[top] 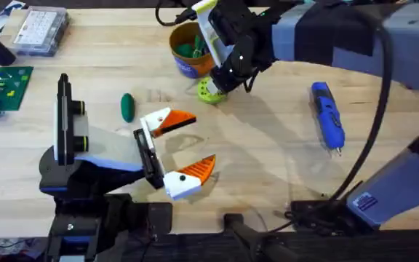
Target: Pick up the gripper from the table and insert it into the empty holder that is missing its gripper. Then pick up a screw, insert it into the mounting hole, and use the screwdriver to tighten it. Finally, clean up the table by picking up the vegetable and placing it into the bucket.
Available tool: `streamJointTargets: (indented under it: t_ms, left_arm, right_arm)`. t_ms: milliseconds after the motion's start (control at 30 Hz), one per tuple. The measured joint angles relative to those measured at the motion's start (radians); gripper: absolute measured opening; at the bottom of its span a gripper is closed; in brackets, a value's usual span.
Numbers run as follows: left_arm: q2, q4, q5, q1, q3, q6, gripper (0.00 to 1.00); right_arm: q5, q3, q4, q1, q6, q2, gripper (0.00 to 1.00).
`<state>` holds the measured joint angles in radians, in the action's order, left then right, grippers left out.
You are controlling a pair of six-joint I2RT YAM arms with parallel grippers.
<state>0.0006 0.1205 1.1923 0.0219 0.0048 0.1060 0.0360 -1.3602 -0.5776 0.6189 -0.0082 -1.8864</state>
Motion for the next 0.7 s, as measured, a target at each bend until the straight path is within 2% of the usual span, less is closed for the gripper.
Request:
streamJointTargets:
  t_ms: [700]
  left_arm:
    - [0.0, 0.0, 0.0, 0.0, 0.0, 0.0, 0.989]
  right_arm:
    - [0.0, 0.0, 0.009, 0.0, 0.0, -0.027, 0.293]
